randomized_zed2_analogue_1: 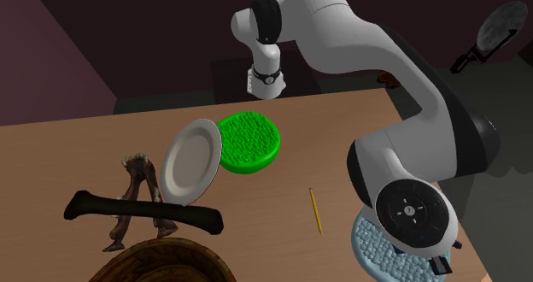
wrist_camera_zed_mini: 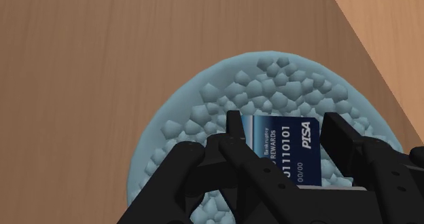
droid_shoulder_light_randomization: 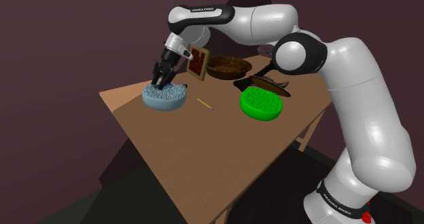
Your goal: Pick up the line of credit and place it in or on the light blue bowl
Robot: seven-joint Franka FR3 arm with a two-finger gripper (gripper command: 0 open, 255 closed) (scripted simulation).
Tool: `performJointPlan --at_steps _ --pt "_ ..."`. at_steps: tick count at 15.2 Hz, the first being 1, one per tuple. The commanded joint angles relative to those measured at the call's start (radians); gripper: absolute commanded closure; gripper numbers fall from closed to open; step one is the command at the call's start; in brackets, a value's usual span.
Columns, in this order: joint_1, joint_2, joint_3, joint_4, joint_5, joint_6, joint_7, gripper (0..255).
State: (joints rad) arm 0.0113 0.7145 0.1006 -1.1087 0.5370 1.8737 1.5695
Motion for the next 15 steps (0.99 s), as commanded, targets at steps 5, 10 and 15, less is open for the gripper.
performJointPlan --at_steps 5,10,15 --pt "0.001 0.001 0.000 -0.005 0.001 0.007 -0.002 255" --pt "0.001 0.001 0.000 -0.005 0.001 0.007 -0.002 0" --pt "-0.018 -0.012 -0.004 0.029 -0.003 -0.046 0.004 0"
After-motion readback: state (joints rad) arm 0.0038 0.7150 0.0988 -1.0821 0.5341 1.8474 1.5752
